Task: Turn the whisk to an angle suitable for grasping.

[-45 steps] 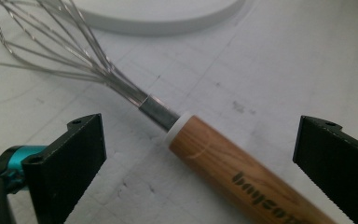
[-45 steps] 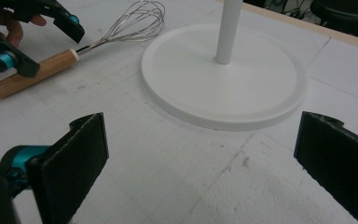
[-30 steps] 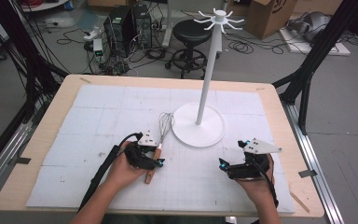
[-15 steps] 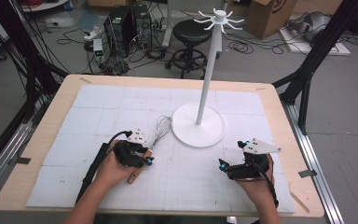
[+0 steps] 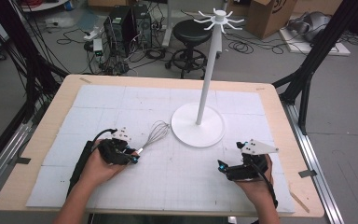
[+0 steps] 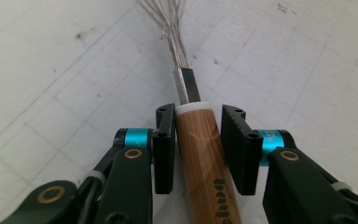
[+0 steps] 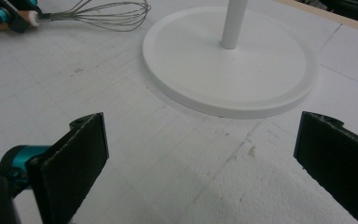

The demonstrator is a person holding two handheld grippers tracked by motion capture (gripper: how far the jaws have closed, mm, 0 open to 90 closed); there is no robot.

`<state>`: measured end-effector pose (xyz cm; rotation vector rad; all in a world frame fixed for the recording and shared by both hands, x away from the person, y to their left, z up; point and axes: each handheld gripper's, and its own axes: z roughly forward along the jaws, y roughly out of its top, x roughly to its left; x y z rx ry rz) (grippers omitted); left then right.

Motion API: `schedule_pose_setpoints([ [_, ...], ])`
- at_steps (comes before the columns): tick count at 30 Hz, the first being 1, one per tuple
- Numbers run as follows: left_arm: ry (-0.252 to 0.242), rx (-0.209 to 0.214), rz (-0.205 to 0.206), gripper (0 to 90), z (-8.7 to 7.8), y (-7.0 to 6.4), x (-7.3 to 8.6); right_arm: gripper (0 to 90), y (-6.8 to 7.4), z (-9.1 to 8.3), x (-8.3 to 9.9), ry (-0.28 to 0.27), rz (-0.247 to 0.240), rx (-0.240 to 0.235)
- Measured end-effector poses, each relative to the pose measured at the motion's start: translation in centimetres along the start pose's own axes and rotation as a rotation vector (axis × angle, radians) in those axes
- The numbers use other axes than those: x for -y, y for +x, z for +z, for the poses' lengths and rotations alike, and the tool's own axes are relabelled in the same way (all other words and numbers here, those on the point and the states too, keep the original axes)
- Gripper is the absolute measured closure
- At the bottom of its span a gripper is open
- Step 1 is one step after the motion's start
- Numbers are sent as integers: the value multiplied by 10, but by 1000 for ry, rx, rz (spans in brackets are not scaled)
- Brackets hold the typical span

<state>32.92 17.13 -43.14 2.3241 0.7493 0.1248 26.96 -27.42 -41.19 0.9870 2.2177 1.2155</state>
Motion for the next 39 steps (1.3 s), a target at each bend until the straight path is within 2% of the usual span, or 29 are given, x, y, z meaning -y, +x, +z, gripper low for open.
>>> schedule_pose_setpoints([
  [9,2,12,2,706,-8,8,7,20,0,0,-1,2,-7,0],
  [12,-6,74,28,707,-5,3,5,20,0,0,-1,2,-7,1],
  [13,-6,74,28,707,-5,3,5,20,0,0,-1,2,-7,1],
  [14,-3,116,56,707,-2,0,4,20,0,-1,-1,-2,-10,1],
  [17,1,147,91,707,1,-5,2,20,0,-2,-1,-7,-17,3],
  [20,6,158,113,707,4,-10,-1,20,0,-3,-2,-9,-16,3],
  [24,16,181,160,707,13,-21,-10,20,-1,-3,-2,-9,-15,6],
  [30,4,223,205,707,32,-38,-28,20,-1,-6,-4,-18,-15,8],
  [39,12,277,271,706,60,-57,-58,20,-2,-11,-4,-24,-13,18],
])
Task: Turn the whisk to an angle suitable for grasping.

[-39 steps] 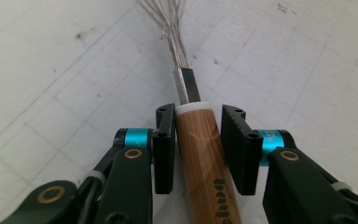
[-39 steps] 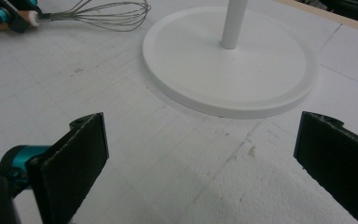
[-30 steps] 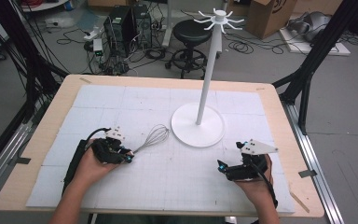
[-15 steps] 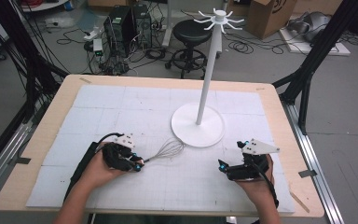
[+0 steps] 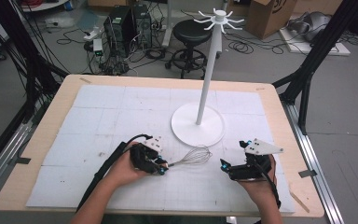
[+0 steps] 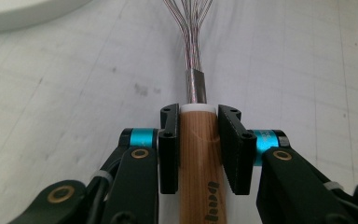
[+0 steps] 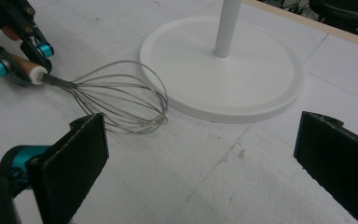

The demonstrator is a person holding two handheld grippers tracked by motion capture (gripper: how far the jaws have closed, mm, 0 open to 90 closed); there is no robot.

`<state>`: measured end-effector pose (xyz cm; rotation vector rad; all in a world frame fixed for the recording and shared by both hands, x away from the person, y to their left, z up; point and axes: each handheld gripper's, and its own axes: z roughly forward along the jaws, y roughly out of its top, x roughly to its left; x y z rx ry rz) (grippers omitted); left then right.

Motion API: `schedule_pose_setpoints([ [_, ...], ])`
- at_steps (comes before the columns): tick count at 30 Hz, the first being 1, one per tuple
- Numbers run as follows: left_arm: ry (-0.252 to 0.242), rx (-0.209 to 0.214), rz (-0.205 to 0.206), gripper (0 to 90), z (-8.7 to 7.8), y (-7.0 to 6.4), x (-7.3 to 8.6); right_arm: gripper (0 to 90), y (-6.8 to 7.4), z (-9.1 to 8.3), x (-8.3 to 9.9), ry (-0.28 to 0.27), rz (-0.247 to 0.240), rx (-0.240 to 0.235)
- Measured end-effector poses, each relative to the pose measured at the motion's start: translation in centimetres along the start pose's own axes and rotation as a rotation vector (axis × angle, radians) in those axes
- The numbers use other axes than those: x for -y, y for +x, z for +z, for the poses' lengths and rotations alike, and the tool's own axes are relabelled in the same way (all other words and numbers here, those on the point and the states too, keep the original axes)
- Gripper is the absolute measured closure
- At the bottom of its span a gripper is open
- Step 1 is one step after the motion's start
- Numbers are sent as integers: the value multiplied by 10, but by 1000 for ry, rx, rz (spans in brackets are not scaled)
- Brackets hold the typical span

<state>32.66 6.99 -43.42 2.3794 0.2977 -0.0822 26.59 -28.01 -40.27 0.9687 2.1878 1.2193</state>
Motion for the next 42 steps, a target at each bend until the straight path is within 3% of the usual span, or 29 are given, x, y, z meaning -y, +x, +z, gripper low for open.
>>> schedule_pose_setpoints([
  [16,10,28,67,704,38,8,-44,20,0,-1,-1,-3,7,0],
  [19,4,36,60,700,42,11,-48,20,-1,-1,0,-3,8,1],
  [21,1,23,79,691,43,11,-48,20,-2,-1,1,-5,10,2],
  [24,4,-24,97,605,42,9,-48,20,-3,-1,2,-4,10,3],
  [31,-81,-42,59,510,19,9,-45,20,-3,1,3,3,12,-1],
  [34,-124,-86,60,453,3,9,-39,20,-3,0,3,-1,11,1],
  [40,-224,-135,14,401,-34,6,-12,20,-1,2,4,12,12,-3],
  [42,-260,-135,-24,391,-45,6,0,20,0,4,4,13,3,-5],
])
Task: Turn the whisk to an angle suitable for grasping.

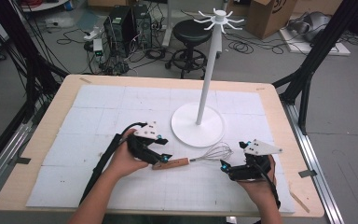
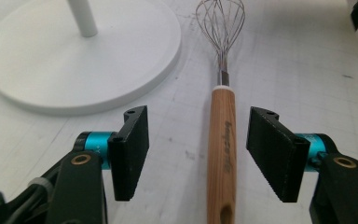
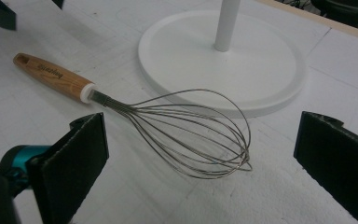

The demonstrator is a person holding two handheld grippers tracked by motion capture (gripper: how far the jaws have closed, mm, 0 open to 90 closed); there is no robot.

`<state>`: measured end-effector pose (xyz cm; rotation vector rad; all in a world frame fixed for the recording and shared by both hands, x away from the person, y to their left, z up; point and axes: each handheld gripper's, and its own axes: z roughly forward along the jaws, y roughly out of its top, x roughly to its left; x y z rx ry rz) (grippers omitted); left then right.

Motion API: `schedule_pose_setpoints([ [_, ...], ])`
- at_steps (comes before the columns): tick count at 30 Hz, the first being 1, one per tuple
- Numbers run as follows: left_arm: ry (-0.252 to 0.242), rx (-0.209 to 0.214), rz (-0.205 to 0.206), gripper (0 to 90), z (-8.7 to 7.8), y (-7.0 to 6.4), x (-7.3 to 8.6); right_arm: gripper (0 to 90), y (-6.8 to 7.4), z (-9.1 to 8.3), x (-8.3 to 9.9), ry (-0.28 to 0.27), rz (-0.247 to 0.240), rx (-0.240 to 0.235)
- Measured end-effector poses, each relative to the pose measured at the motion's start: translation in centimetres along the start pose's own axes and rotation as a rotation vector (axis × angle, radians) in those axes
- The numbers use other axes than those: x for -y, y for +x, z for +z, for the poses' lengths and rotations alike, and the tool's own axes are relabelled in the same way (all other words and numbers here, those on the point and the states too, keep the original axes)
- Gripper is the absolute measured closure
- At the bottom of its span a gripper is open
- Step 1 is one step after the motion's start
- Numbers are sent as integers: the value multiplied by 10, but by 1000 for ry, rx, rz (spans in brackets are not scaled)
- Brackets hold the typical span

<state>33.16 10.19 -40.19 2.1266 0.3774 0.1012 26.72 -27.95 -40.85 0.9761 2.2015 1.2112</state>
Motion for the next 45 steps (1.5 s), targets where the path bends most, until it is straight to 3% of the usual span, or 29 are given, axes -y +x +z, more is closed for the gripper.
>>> schedule_pose_setpoints([
  [3,-55,-13,-35,382,-18,3,18,20,2,2,0,8,-8,-5],
  [5,-103,-37,-104,377,-27,12,24,20,3,5,1,14,-20,-7],
  [7,-174,17,-146,313,-33,16,31,20,5,8,1,24,-18,-9],
  [8,-187,32,-152,331,-34,16,34,20,6,9,1,25,-18,-15],
  [11,-186,8,-163,314,-37,17,36,20,7,11,1,31,-27,-19],
  [17,-205,-11,-163,285,-43,17,30,20,7,9,0,24,-28,-18],
  [22,-145,-11,-127,217,-48,9,22,20,6,6,-2,14,-26,-17],
  [25,-121,-6,-106,178,-54,2,26,20,6,4,-3,11,-28,-15],
  [29,-139,-10,-120,129,-67,2,38,20,5,2,-4,2,-24,-9],
  [34,-186,-17,-121,62,-77,6,42,20,6,4,-7,-1,-31,-14],
  [39,-181,-53,-119,16,-82,10,47,20,8,8,-8,9,-35,-18],
  [45,-191,-57,-132,16,-86,15,53,20,11,16,-7,36,-41,-24],
])
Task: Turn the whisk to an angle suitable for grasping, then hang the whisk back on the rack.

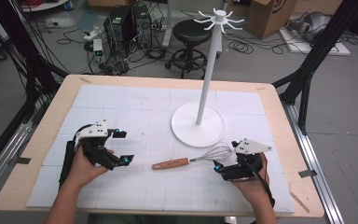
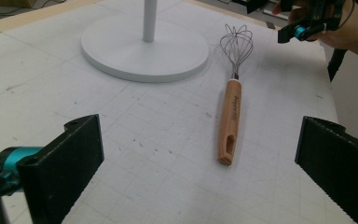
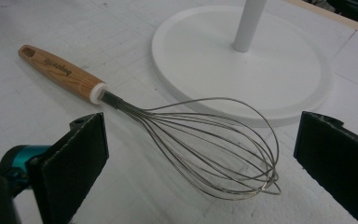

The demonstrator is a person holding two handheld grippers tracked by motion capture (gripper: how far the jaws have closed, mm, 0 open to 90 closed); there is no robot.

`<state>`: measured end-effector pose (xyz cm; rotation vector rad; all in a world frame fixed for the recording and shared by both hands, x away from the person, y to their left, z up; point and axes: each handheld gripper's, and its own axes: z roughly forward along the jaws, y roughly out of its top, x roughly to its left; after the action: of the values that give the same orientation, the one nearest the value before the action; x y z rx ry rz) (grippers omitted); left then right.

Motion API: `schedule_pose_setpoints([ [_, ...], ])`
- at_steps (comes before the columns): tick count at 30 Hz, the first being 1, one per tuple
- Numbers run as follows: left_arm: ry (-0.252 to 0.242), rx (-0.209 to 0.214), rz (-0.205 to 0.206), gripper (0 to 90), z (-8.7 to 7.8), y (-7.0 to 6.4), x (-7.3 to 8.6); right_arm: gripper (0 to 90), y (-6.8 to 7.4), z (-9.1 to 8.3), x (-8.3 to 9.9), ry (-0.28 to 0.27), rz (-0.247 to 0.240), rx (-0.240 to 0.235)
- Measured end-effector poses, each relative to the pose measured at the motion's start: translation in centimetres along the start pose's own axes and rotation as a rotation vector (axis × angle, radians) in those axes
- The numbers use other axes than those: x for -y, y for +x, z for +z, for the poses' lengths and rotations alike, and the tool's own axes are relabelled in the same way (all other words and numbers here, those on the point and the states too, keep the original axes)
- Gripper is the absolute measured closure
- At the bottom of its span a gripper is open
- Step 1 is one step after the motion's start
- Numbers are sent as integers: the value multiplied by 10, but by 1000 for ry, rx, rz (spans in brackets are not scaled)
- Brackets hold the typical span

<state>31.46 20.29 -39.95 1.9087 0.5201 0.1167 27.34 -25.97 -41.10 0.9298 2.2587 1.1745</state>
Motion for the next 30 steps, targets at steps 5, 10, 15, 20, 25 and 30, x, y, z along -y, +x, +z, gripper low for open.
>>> schedule_pose_setpoints([
  [5,-11,-13,2,16,-2,2,0,20,6,5,-4,9,-23,-15],
  [10,-3,-20,13,16,-2,1,1,20,10,5,-9,4,-36,-24],
  [15,-16,-24,18,16,-5,3,1,20,17,8,-16,7,-50,-43],
  [20,-17,-41,17,16,-11,5,2,35,22,15,-29,23,-81,-58],
  [25,-24,-58,29,16,-17,6,1,64,29,28,-56,109,-169,-126],
  [30,-35,-57,27,16,-17,6,1,170,35,42,-71,189,-230,-194],
])
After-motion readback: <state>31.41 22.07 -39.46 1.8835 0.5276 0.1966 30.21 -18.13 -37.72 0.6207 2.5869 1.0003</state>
